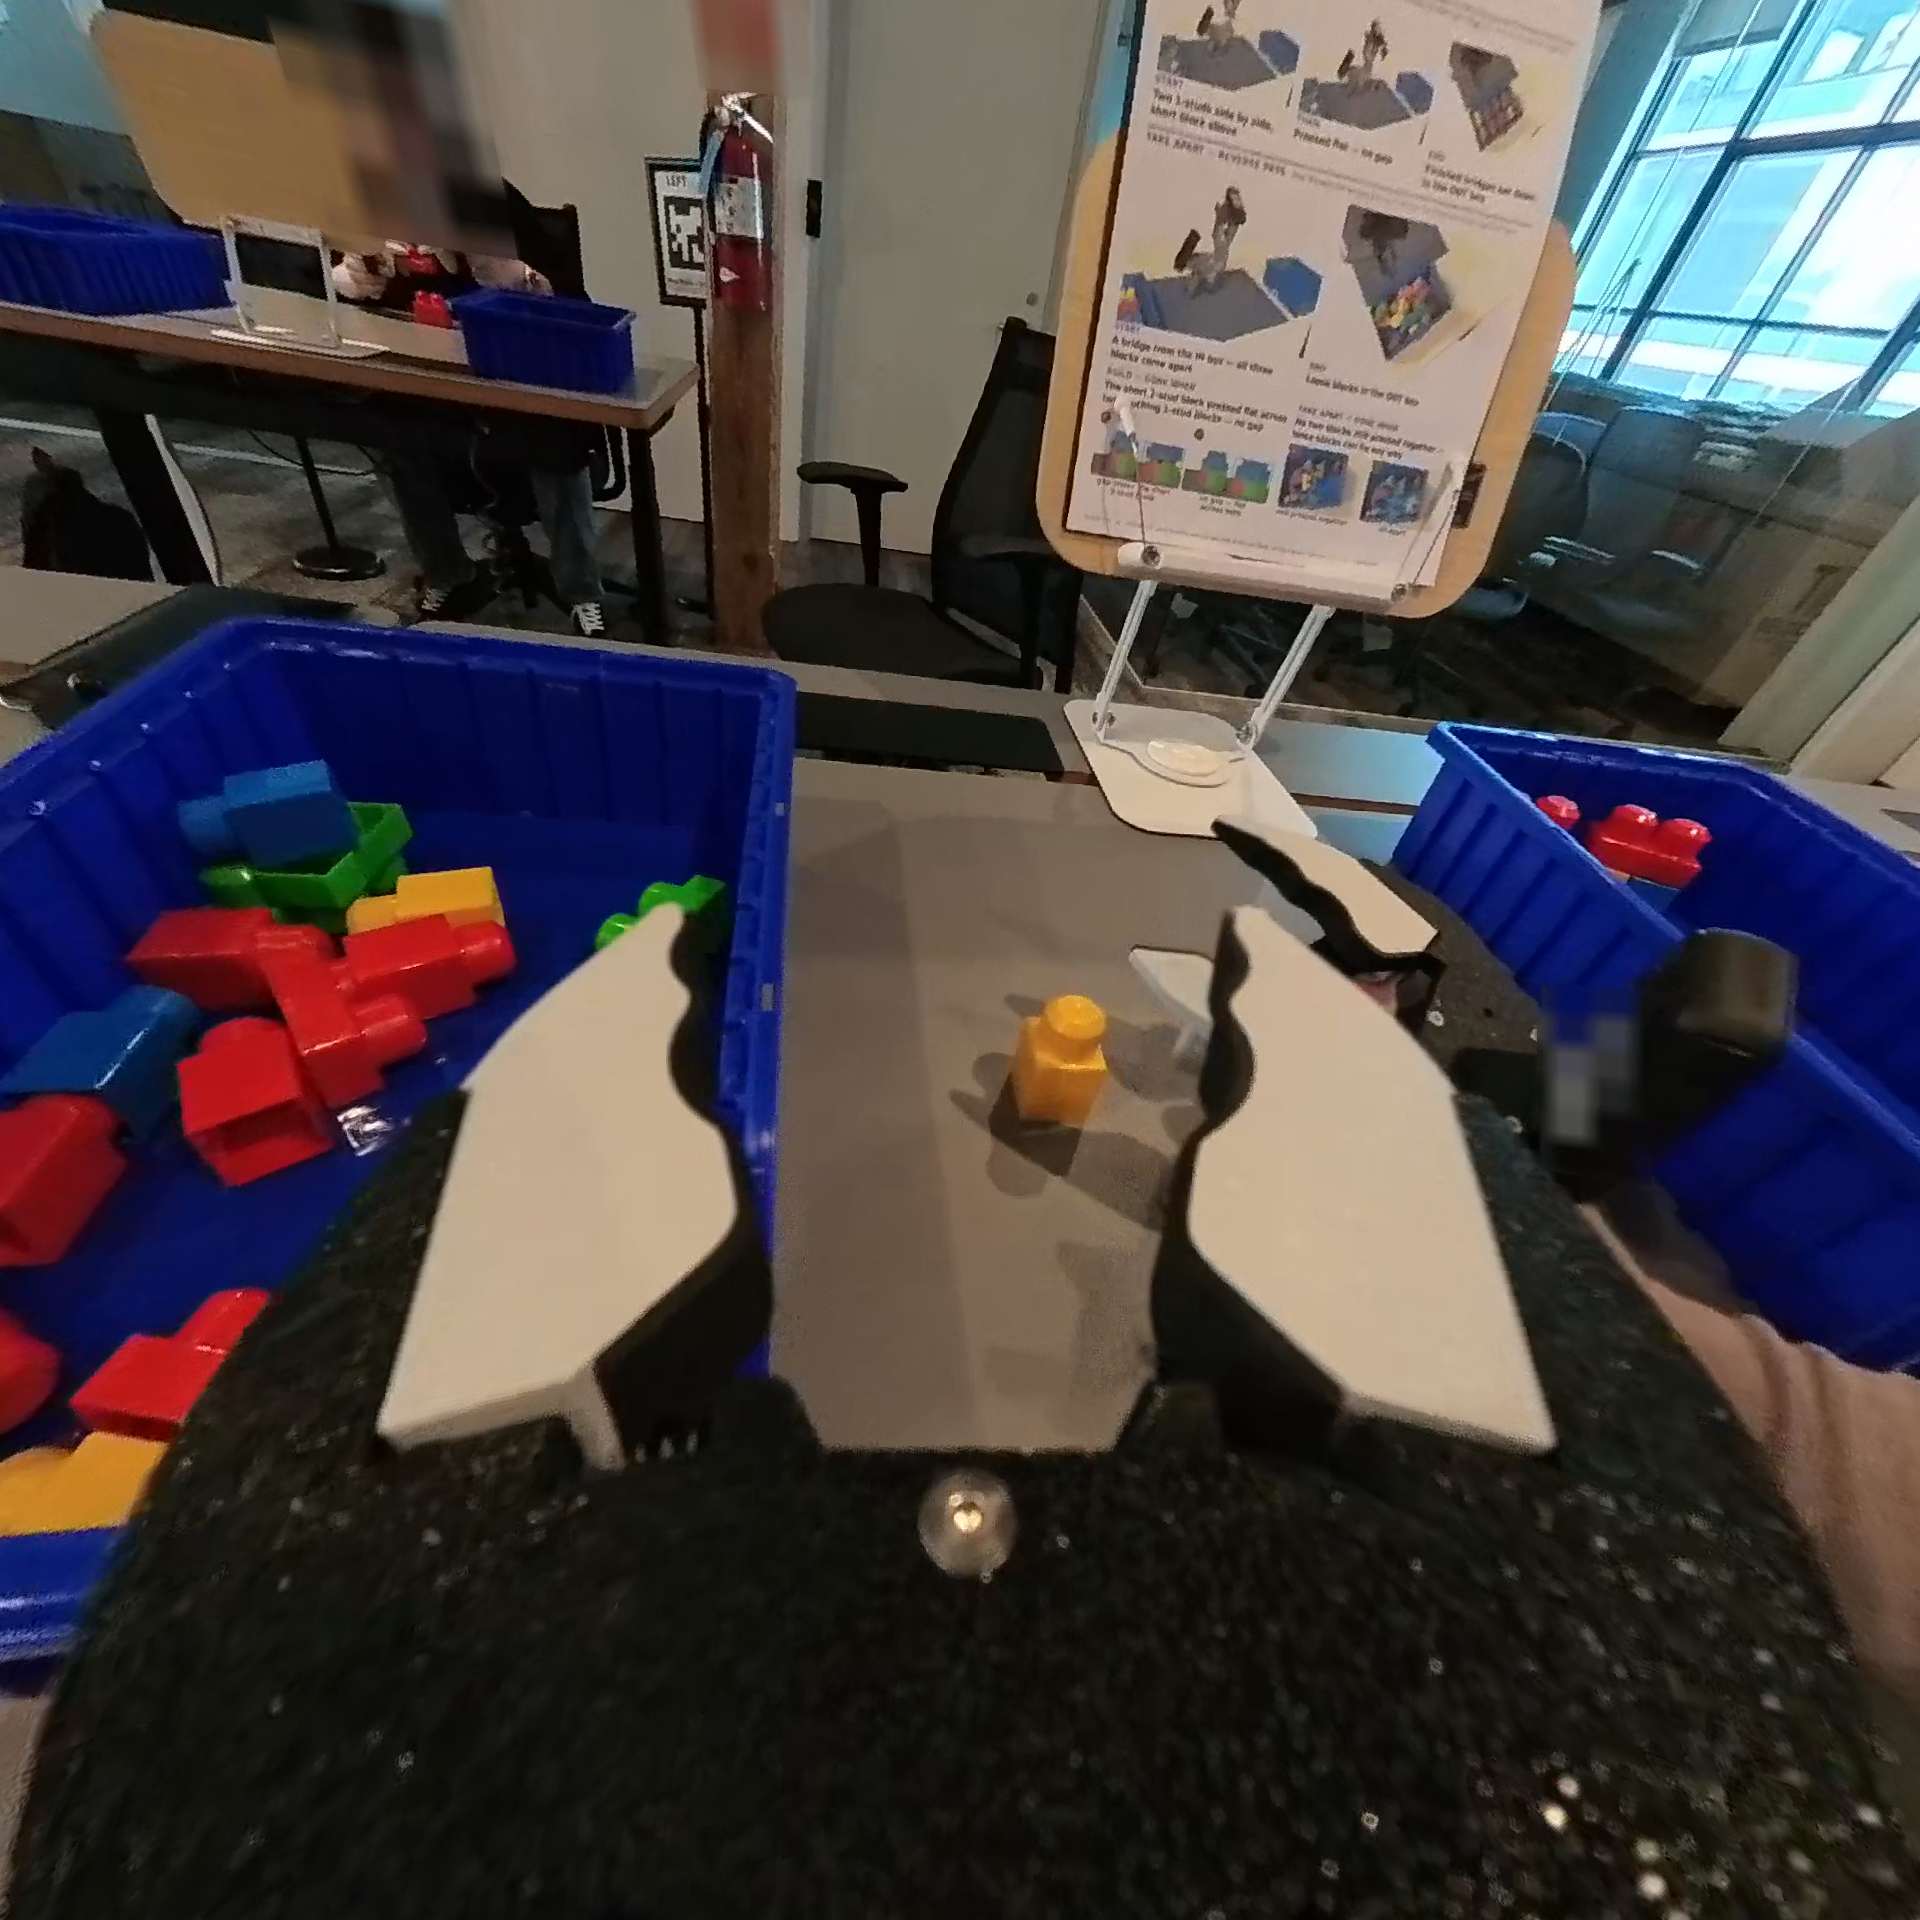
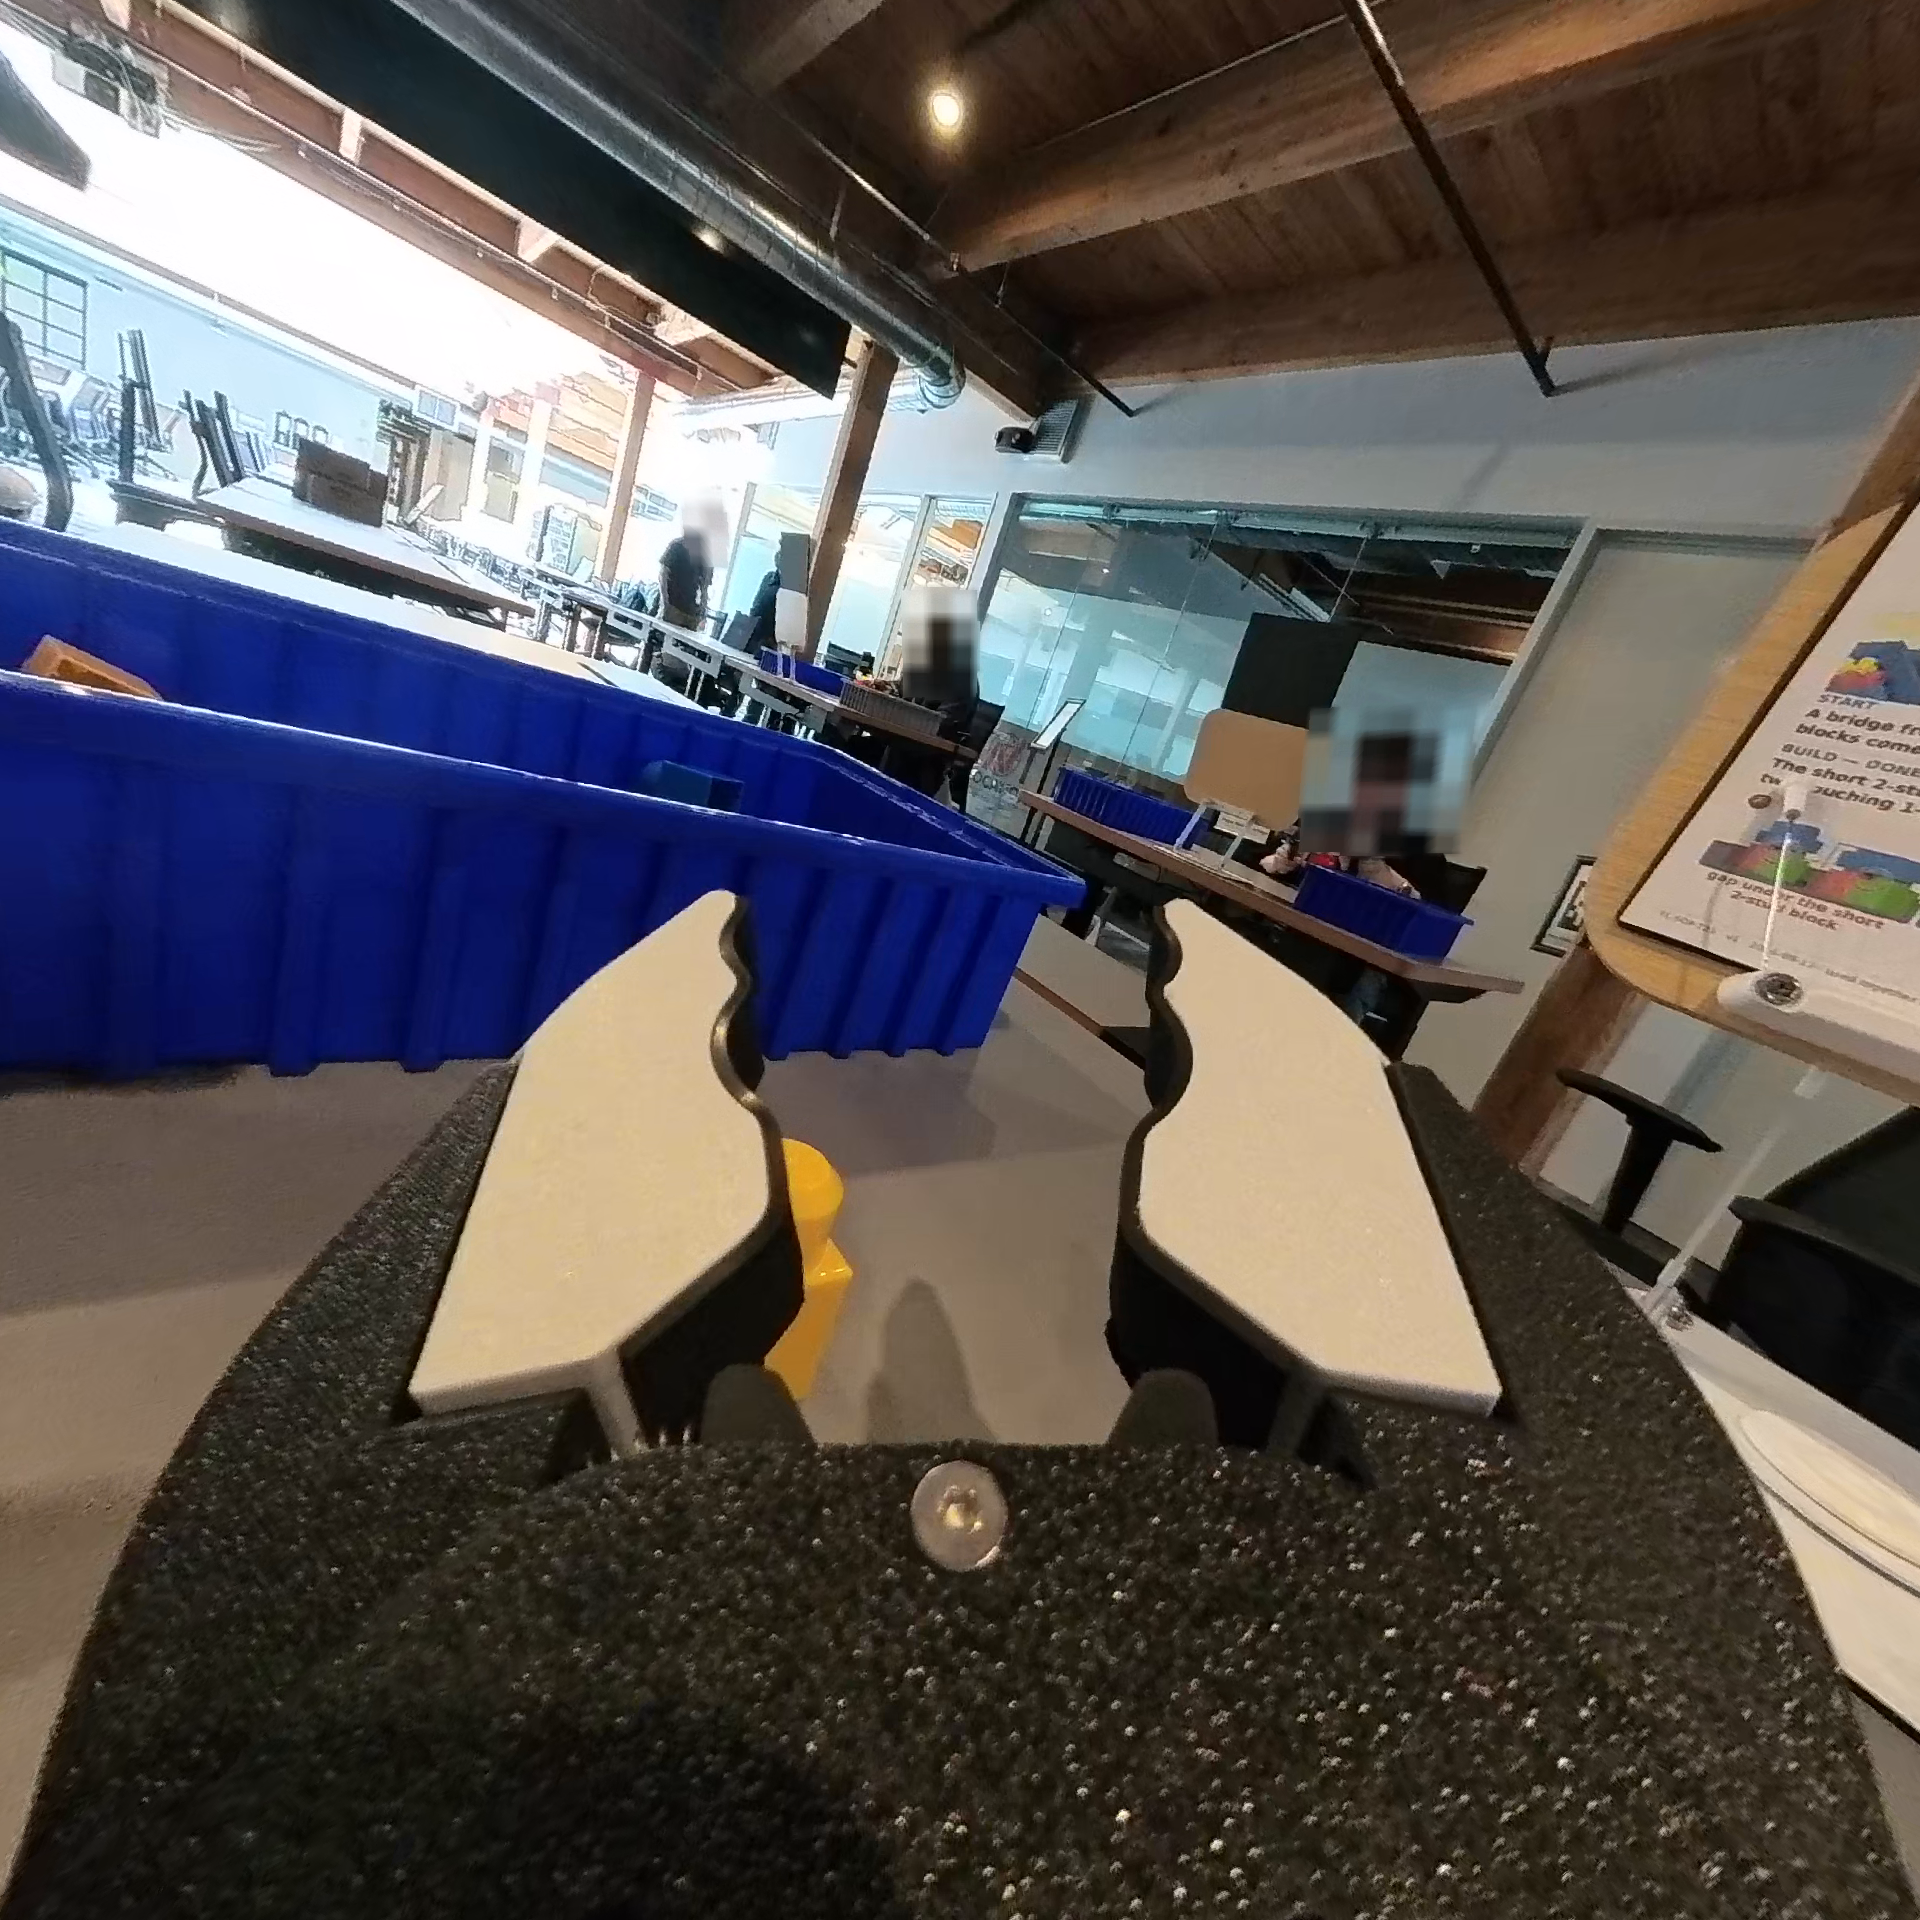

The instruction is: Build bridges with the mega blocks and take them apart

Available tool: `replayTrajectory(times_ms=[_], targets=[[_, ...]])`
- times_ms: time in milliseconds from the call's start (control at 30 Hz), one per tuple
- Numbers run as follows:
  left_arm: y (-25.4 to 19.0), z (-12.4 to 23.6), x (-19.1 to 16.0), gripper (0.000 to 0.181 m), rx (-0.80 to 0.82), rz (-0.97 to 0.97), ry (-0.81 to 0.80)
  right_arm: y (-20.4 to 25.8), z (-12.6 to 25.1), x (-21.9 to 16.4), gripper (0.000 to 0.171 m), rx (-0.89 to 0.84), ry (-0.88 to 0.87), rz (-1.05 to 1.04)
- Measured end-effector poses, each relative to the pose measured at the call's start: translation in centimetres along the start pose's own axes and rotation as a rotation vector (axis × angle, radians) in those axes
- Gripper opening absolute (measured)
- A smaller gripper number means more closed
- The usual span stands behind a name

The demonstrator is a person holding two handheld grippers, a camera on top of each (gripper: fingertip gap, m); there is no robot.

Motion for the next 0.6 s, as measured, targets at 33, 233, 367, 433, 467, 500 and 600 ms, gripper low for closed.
replayTrajectory(times_ms=[33,233,367,433,467,500,600], targets=[[0.0,0.0,0.0,0.096,0.008,-0.003,-0.003,0.0,0.0,0.0,0.071,-0.003,-0.001,0.001],[0.3,-0.2,0.2,0.102,0.040,-0.003,-0.027,0.1,0.0,0.1,0.071,-0.003,-0.005,0.010],[0.4,-0.9,-0.3,0.085,-0.014,0.031,-0.001,0.2,-0.2,0.2,0.071,-0.004,-0.009,0.012],[0.4,-1.5,-0.5,0.076,-0.031,0.044,0.003,0.2,-0.3,0.3,0.071,-0.010,-0.013,0.015],[0.4,-1.9,-0.6,0.073,-0.036,0.045,0.009,0.3,-0.4,0.3,0.071,-0.012,-0.018,0.021],[0.4,-2.2,-0.7,0.069,-0.042,0.047,0.012,0.4,-0.5,0.4,0.071,-0.012,-0.026,0.028],[0.4,-3.7,-0.9,0.060,-0.079,0.088,-0.019,0.7,-0.9,0.7,0.071,-0.009,-0.044,0.057]])
Point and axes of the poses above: each gripper's, where its closed fingertips meet, z back along the fingers, x out of its top, y = z × x across the jaws, the point moved 10 cm from there along z, back along the fingers, and after that the axes turned 10 degrees about z, right-handed, at the moved point
